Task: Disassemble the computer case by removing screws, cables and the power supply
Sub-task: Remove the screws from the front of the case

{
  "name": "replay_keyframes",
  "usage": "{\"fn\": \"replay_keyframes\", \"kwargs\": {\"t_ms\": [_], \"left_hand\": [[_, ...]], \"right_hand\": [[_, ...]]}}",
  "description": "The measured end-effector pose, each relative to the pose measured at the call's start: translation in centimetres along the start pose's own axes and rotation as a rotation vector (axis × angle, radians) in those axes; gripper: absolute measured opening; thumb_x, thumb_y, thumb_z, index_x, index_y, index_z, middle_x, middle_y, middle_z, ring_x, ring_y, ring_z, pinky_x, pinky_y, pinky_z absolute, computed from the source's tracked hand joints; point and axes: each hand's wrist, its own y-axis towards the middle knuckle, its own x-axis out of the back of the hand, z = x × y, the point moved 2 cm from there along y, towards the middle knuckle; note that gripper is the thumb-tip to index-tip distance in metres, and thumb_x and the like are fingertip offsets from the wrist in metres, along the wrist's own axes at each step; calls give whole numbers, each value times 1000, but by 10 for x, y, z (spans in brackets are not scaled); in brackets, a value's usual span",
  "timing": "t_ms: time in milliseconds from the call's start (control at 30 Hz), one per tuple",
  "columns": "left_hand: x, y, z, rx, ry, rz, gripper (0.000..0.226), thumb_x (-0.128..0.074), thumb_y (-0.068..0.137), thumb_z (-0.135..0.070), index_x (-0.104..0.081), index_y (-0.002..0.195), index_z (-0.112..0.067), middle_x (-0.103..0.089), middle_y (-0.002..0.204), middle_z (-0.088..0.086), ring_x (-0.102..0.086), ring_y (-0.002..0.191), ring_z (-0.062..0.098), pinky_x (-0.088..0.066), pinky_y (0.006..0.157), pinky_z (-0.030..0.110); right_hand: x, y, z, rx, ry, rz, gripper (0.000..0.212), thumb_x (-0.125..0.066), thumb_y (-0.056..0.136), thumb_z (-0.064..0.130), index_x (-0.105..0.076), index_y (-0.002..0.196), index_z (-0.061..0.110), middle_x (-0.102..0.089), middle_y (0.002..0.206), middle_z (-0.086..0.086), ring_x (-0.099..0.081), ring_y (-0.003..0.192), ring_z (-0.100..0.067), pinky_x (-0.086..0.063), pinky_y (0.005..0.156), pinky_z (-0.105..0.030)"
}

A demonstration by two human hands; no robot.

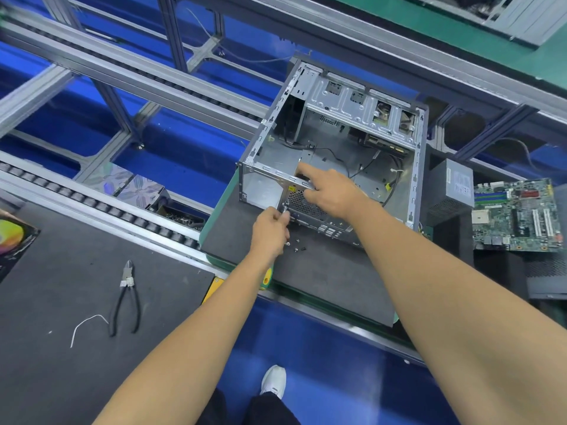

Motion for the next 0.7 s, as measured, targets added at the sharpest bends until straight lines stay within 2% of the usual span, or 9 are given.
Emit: {"fn": "replay_keyframes", "kwargs": {"t_ms": [67,100,167,267,367,433,533,633,700], "left_hand": [[5,0,1,276,-517,296,27,-52,107,-28,-52,84,-14,-46,63,0,-32,42,7,-25,36,17],[8,1,1,357,-652,413,26,-50,108,-28,-53,86,-14,-43,62,-2,-30,41,4,-23,34,15],[15,4,2,383,-690,502,24,-50,107,-28,-55,90,-12,-45,66,-2,-32,43,3,-23,33,13],[18,6,2,310,-526,407,19,-64,101,-24,-51,94,-13,-49,77,1,-41,51,6,-26,33,15],[16,5,2,111,-301,221,30,-74,94,-17,-45,91,-16,-48,81,4,-48,61,12,-32,37,20],[15,2,3,-38,-150,103,29,-73,96,-18,-46,86,-13,-49,73,6,-48,60,16,-39,39,25],[12,-4,3,-222,168,-87,27,-69,98,-27,-50,86,-10,-61,66,3,-56,53,17,-55,47,36],[11,-9,1,-326,633,-283,26,-59,101,-42,-50,88,-22,-62,77,-5,-61,65,17,-52,60,37],[10,-8,1,-341,712,-338,26,-56,102,-45,-50,90,-23,-60,83,-4,-57,70,22,-48,62,37]], "right_hand": [[0,1,-1,2,-3,6,30,-51,88,22,-43,113,34,-44,60,0,-45,55,-23,-33,51,-33],[0,0,-1,3,-4,7,29,-51,88,22,-42,113,34,-45,60,-1,-45,55,-23,-32,51,-34],[-1,0,-2,6,0,3,27,-51,88,23,-42,112,34,-44,59,-1,-44,55,-23,-32,51,-34],[-1,1,-2,12,6,-3,26,-50,87,23,-41,109,34,-42,58,0,-43,54,-23,-30,51,-33],[-1,1,-2,8,1,-2,28,-50,86,24,-41,111,36,-42,58,0,-44,55,-22,-30,52,-33],[-2,0,-2,6,-3,-4,29,-50,86,24,-42,110,35,-43,59,0,-44,56,-23,-30,52,-33],[-2,0,-2,8,3,-8,28,-52,86,23,-42,110,34,-45,60,-2,-45,57,-23,-30,51,-33],[-1,1,-2,5,12,-5,29,-54,85,23,-43,110,34,-47,62,-2,-47,58,-23,-32,52,-33],[-1,0,-2,2,13,-7,29,-54,85,22,-43,110,34,-48,62,-3,-48,59,-24,-32,52,-33]]}}
